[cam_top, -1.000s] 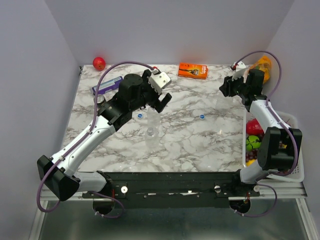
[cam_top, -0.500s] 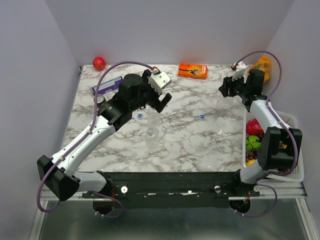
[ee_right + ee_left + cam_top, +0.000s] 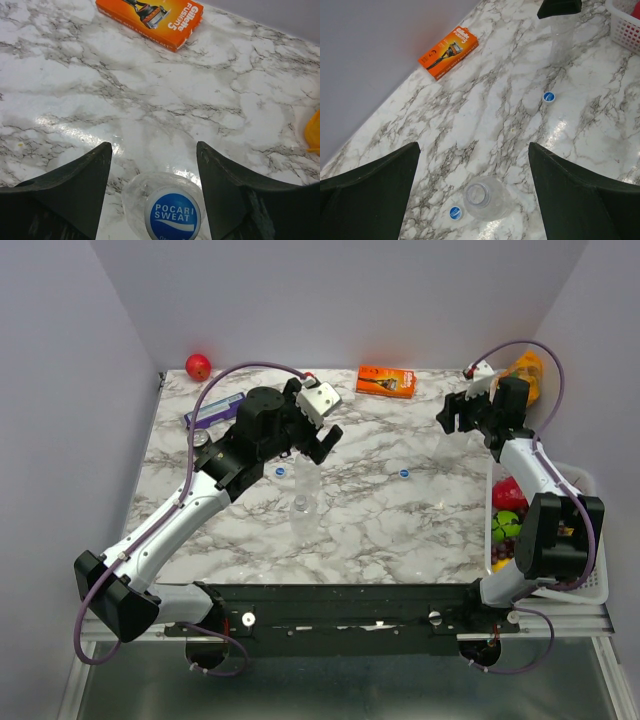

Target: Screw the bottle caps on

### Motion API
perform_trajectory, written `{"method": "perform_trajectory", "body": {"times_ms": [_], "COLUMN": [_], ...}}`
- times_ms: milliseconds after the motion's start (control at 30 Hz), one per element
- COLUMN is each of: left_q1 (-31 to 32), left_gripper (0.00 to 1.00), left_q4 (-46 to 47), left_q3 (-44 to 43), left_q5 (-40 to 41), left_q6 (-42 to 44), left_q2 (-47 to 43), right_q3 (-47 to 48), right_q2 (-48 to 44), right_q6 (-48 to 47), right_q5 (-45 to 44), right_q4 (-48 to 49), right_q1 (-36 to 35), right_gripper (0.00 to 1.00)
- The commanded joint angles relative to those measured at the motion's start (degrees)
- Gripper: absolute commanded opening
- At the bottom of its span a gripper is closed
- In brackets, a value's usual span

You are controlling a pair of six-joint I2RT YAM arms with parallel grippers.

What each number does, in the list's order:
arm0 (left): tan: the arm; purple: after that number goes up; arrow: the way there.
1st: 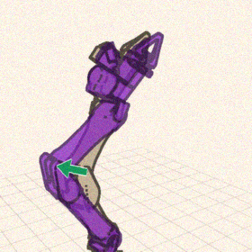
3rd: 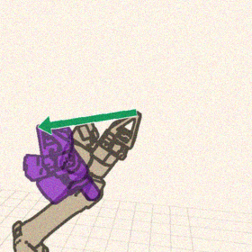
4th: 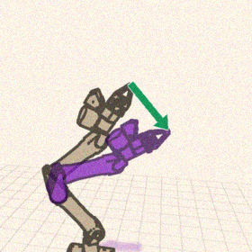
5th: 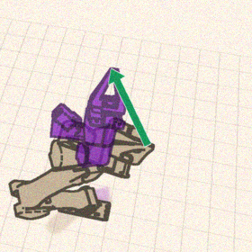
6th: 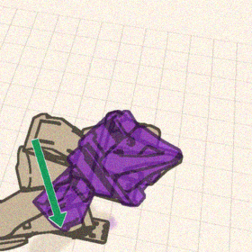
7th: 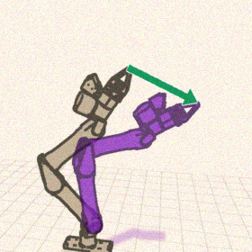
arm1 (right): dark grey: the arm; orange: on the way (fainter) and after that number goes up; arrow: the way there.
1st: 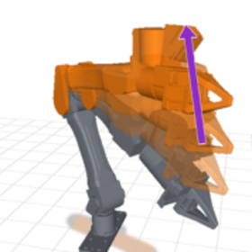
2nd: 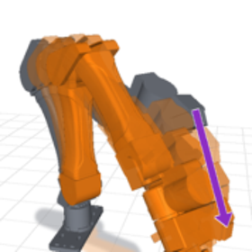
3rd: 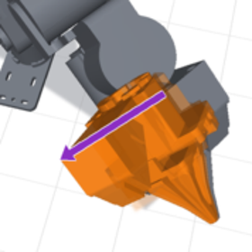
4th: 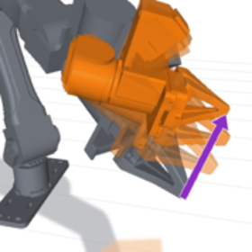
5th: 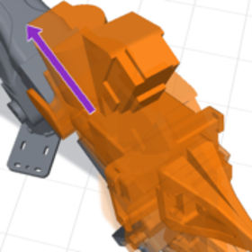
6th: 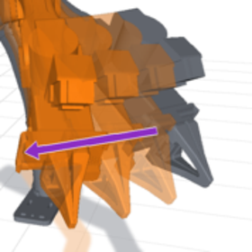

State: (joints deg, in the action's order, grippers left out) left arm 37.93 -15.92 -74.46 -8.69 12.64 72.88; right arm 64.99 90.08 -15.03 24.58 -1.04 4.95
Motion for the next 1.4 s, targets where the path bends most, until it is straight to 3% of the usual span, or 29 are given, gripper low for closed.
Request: {"method": "perform_trajectory", "body": {"times_ms": [0, 133, 333, 433, 500, 633, 767, 867, 1233, 1367], "left_q1": [-0.23, -0.23, -1.02, -3.38, -6.81, -13.48, -20.96, -25.79, -28.97, -29.67], "left_gripper": [0.99, 0.99, 0.99, 0.99, 0.99, 0.99, 0.99, 0.99, 0.99, 0.99], "left_q4": [1.25, 1.33, 1.69, 1.86, 1.51, 0.89, 0.89, 1.33, 0.54, -0.25], "left_q3": [0.54, 0.63, -0.34, -1.22, -1.83, -1.75, -0.08, 2.9, 14.51, 14.87], "left_q5": [-1.42, -1.25, 1.74, 3.67, 4.55, 7.19, 8.25, 8.34, 4.21, 3.59], "left_q6": [-0.52, -0.69, -2.62, -3.94, -5.69, -8.16, -12.47, -16.77, -17.74, -18.01], "left_q2": [0.07, -0.02, -0.46, -1.16, -1.95, -3.8, -6.17, -8.71, -21.99, -24.01], "right_q3": [2.24, 3.73, 11.45, 14.19, 14.46, 13.06, 8.32, 6.82, 14.02, 13.93], "right_q2": [0.97, -0.16, -5.17, -8.6, -11.41, -16.33, -20.38, -17.85, -2.81, 0.53], "right_q6": [0.09, 0.35, 2.72, 4.74, 5.09, -1.72, -10.62, -12.83, -13.63, -8.45], "right_q5": [-2.25, -2.69, -2.95, 0.37, 7.56, 14.61, 18.48, 18.31, 19.37, 18.14], "right_q4": [0.16, -0.28, -5.63, -8.19, -10.02, -16.44, -19.52, -20.14, -20.5, -18.3], "right_q1": [0.41, 0.5, 0.5, 0.15, -1.86, -13.53, -34.15, -44.37, -54.43, -54.79], "right_gripper": [0.78, 0.84, 0.85, 0.83, 0.82, 0.81, 0.82, 0.83, 0.83, 0.81]}}
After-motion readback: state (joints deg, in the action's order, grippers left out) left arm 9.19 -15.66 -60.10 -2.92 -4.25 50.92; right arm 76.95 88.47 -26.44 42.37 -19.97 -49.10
